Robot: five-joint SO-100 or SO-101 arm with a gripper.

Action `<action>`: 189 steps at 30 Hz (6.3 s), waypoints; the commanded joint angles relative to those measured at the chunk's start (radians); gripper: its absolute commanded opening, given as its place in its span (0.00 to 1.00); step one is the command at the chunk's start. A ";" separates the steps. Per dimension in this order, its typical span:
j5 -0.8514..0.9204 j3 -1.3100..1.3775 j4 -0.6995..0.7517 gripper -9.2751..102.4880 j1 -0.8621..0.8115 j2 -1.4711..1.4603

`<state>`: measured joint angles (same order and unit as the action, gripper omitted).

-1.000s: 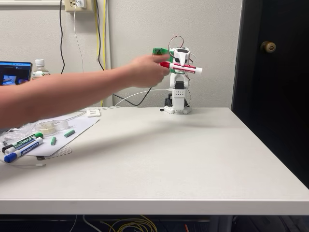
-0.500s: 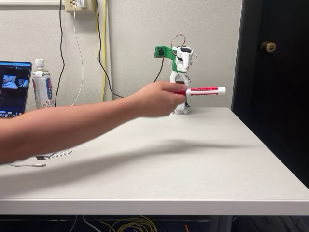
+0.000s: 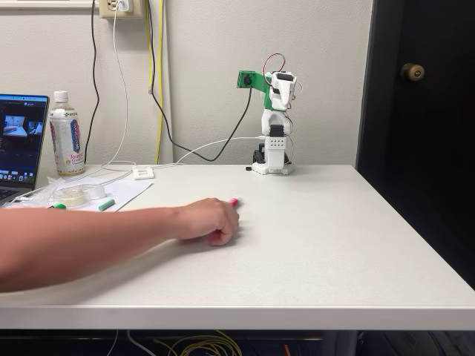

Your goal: Pick up the red marker.

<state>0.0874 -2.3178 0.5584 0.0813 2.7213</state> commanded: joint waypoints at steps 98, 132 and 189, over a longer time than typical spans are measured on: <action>1.858 1.890 0.600 0.09 -0.847 -1.749; 2.425 2.375 0.328 0.10 -0.965 -2.215; 2.777 2.551 0.051 0.08 -1.029 -2.665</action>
<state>2.8593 0.1810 0.6427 -0.9419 0.0476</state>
